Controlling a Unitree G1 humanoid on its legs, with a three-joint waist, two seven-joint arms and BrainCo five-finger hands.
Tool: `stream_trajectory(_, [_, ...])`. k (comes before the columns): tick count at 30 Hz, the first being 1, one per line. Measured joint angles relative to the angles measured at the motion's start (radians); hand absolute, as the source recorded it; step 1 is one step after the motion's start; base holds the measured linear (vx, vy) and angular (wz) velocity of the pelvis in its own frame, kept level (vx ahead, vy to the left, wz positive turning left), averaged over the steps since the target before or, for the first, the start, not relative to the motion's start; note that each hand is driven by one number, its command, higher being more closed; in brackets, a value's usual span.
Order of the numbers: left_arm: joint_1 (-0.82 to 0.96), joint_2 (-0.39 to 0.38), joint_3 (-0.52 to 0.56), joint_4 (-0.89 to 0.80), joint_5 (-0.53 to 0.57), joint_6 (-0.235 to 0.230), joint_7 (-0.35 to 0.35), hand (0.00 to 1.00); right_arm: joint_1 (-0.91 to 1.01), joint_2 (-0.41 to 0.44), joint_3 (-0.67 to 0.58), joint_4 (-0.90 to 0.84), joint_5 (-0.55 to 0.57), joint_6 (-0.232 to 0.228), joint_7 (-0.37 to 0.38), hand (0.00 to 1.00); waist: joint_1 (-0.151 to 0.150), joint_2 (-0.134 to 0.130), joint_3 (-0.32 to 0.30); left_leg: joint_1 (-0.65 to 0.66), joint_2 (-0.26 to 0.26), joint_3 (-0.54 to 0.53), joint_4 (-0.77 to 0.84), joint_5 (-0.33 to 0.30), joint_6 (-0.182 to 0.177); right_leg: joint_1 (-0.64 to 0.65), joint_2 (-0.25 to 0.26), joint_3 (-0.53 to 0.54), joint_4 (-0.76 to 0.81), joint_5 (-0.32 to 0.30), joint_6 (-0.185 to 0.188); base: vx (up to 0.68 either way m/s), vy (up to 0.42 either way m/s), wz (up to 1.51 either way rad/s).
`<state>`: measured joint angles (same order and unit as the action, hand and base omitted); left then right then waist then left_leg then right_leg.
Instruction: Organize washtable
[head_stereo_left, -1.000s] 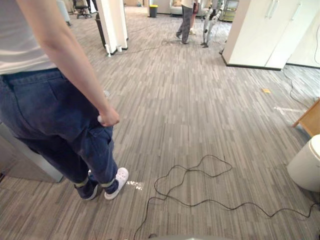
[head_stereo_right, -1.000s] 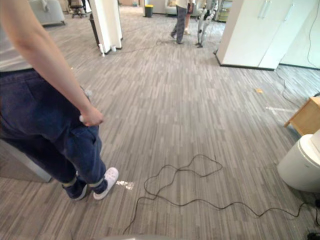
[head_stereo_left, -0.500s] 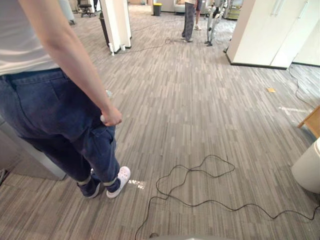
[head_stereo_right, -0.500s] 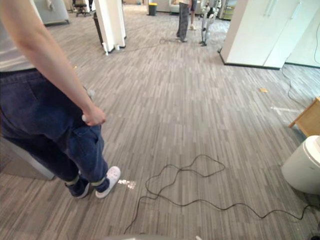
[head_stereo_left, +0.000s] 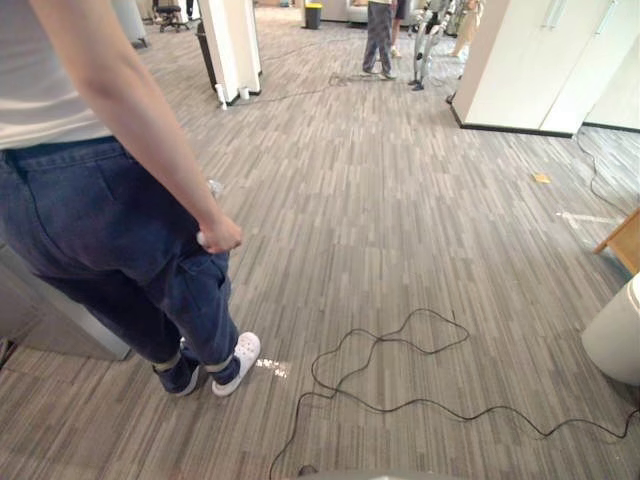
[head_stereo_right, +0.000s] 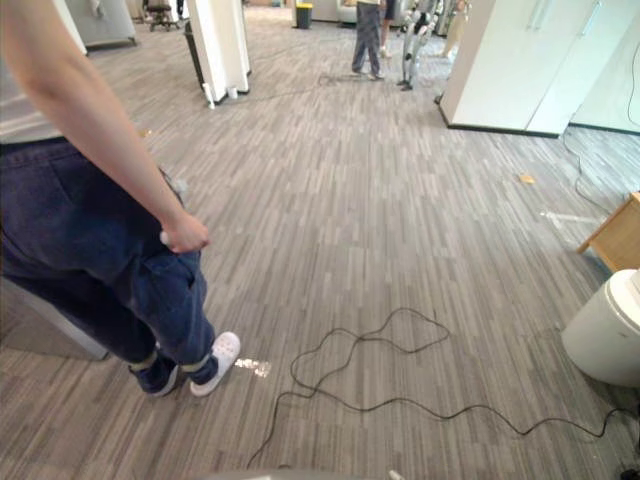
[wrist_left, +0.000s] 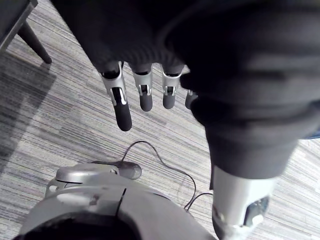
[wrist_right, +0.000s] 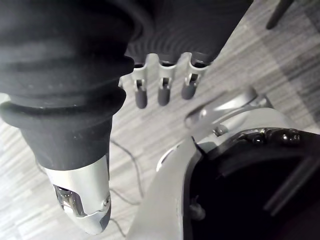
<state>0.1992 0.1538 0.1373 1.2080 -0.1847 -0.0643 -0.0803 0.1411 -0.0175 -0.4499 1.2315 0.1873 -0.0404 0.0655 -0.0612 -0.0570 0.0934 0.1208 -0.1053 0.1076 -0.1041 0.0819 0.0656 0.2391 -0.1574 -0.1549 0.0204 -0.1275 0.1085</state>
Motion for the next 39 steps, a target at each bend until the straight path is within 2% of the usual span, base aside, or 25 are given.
stream_trajectory(5, [-0.003,0.000,0.000,0.000,-0.001,0.000,-0.001,0.00,0.003,0.000,0.000,0.001,0.000,0.000,0.000,0.00,0.014,-0.004,-0.002,-0.001,0.000,0.005,0.000,-0.005,0.001,0.000,0.000,0.004,-0.007,0.000,0.000,0.00,-0.055,-0.03])
stream_trajectory(17, [-0.003,0.000,0.000,0.000,-0.002,0.000,-0.002,0.00,0.003,-0.001,0.000,0.002,0.000,-0.001,0.000,0.00,0.016,-0.007,-0.005,-0.002,0.000,0.007,0.000,-0.006,0.003,-0.001,0.000,0.005,-0.007,0.004,0.006,0.00,0.000,0.00])
stream_trajectory(23, [-0.010,0.002,-0.009,-0.011,0.004,0.000,-0.002,0.00,-0.009,-0.015,0.035,0.003,-0.001,0.001,0.000,0.00,0.026,-0.003,-0.002,-0.059,-0.007,-0.038,0.014,0.003,0.002,-0.058,-0.003,-0.033,0.038,0.003,0.006,-0.01,-0.024,0.19])
stream_trajectory(24, [-0.019,0.005,-0.018,-0.021,0.008,-0.001,-0.001,0.00,-0.013,-0.022,0.038,0.003,-0.002,0.001,0.000,0.00,0.024,-0.009,0.013,-0.083,-0.010,-0.058,0.058,-0.004,0.011,-0.062,-0.005,-0.053,0.056,0.002,0.003,-0.02,-0.034,0.61])
stream_trajectory(26, [-0.053,0.002,-0.044,-0.064,0.032,-0.017,0.025,0.00,-0.035,-0.024,0.038,-0.001,-0.002,-0.002,-0.001,0.00,0.031,0.006,0.089,-0.180,-0.010,-0.106,0.264,-0.076,0.023,-0.054,-0.005,-0.122,0.110,-0.012,-0.013,-0.07,-0.020,0.87])
stream_trajectory(27, [-0.054,-0.003,-0.045,-0.082,0.032,-0.022,0.031,0.00,-0.038,-0.027,0.039,-0.003,-0.003,-0.002,-0.002,0.00,0.040,0.013,0.106,-0.203,-0.008,-0.113,0.318,-0.092,0.025,-0.052,-0.002,-0.130,0.126,-0.020,-0.014,-0.12,0.009,0.69])
stream_trajectory(28, [-0.055,-0.011,-0.044,-0.115,0.030,-0.031,0.040,0.00,-0.036,-0.033,0.052,-0.012,-0.005,-0.007,-0.002,0.00,0.059,0.025,0.133,-0.252,-0.008,-0.127,0.422,-0.125,0.011,-0.054,0.001,-0.151,0.159,-0.050,-0.007,-0.16,0.006,0.59])
stream_trajectory(29, [-0.057,-0.017,-0.044,-0.127,0.030,-0.032,0.040,0.00,-0.035,-0.044,0.069,-0.028,-0.012,-0.011,-0.004,0.00,0.071,0.035,0.144,-0.295,-0.009,-0.141,0.489,-0.136,-0.002,-0.063,0.003,-0.172,0.185,-0.071,-0.001,-0.23,0.013,0.91])
stream_trajectory(30, [-0.058,-0.028,-0.044,-0.140,0.029,-0.032,0.041,0.00,-0.035,-0.052,0.075,-0.035,-0.025,-0.015,-0.011,0.00,0.078,0.057,0.155,-0.336,-0.008,-0.160,0.535,-0.140,-0.008,-0.075,0.011,-0.211,0.220,-0.087,-0.004,-0.22,0.013,0.95])
stream_trajectory(32, [-0.060,-0.036,-0.040,-0.143,0.027,-0.030,0.041,0.00,-0.036,-0.057,0.075,-0.046,-0.043,-0.020,-0.024,0.00,0.081,0.074,0.168,-0.348,-0.010,-0.176,0.521,-0.171,-0.038,-0.072,0.008,-0.281,0.252,-0.100,-0.014,-0.22,0.038,1.19])
stream_trajectory(33, [-0.056,-0.045,-0.006,-0.138,0.027,-0.026,0.040,0.00,-0.035,-0.066,0.075,-0.049,-0.056,-0.018,-0.024,0.00,0.095,0.080,0.174,-0.350,0.023,-0.097,0.497,-0.208,-0.055,-0.062,0.006,-0.312,0.233,-0.094,-0.021,-0.20,0.036,1.13])
stream_trajectory(34, [-0.052,-0.047,0.016,-0.138,0.027,-0.024,0.039,0.00,-0.035,-0.054,0.077,-0.048,-0.064,-0.018,-0.023,0.00,0.101,0.043,0.173,-0.356,0.037,-0.052,0.534,-0.211,-0.060,-0.056,-0.018,-0.327,0.219,-0.083,-0.022,-0.15,0.097,0.82])
stream_trajectory(35, [-0.025,-0.057,0.060,-0.130,0.026,-0.023,0.037,0.00,-0.032,-0.054,0.074,-0.047,-0.065,-0.022,-0.021,0.00,0.128,0.052,0.175,-0.389,0.102,-0.006,0.747,-0.246,-0.042,-0.052,-0.035,-0.369,0.232,-0.066,-0.008,-0.09,0.117,0.47])
stream_trajectory(36, [-0.013,-0.066,0.076,-0.117,0.026,-0.021,0.036,0.00,-0.033,-0.056,0.072,-0.048,-0.064,-0.023,-0.021,0.00,0.132,0.054,0.176,-0.388,0.129,-0.006,0.822,-0.267,-0.050,-0.050,-0.038,-0.373,0.236,-0.061,0.000,-0.08,0.186,0.41])
stream_trajectory(37, [0.012,-0.080,0.109,-0.089,0.024,-0.019,0.036,0.00,-0.040,-0.058,0.071,-0.049,-0.058,-0.023,-0.021,0.00,0.127,0.054,0.176,-0.378,0.182,-0.027,0.922,-0.293,-0.080,-0.046,-0.045,-0.381,0.238,-0.055,0.006,-0.04,0.162,0.33])
stream_trajectory(38, [0.018,-0.081,0.117,-0.068,0.019,-0.010,0.035,0.00,-0.040,-0.057,0.071,-0.050,-0.048,-0.024,-0.020,0.00,0.124,0.055,0.176,-0.366,0.211,-0.045,0.954,-0.310,-0.102,-0.046,-0.049,-0.386,0.240,-0.053,0.010,-0.03,0.272,0.46])
stream_trajectory(39, [0.021,-0.087,0.123,-0.037,0.019,0.003,0.037,0.00,-0.041,-0.059,0.069,-0.050,-0.032,-0.025,-0.021,0.00,0.127,0.063,0.173,-0.342,0.251,-0.076,0.946,-0.357,-0.156,-0.055,-0.054,-0.392,0.248,-0.046,0.021,-0.01,0.353,0.20])
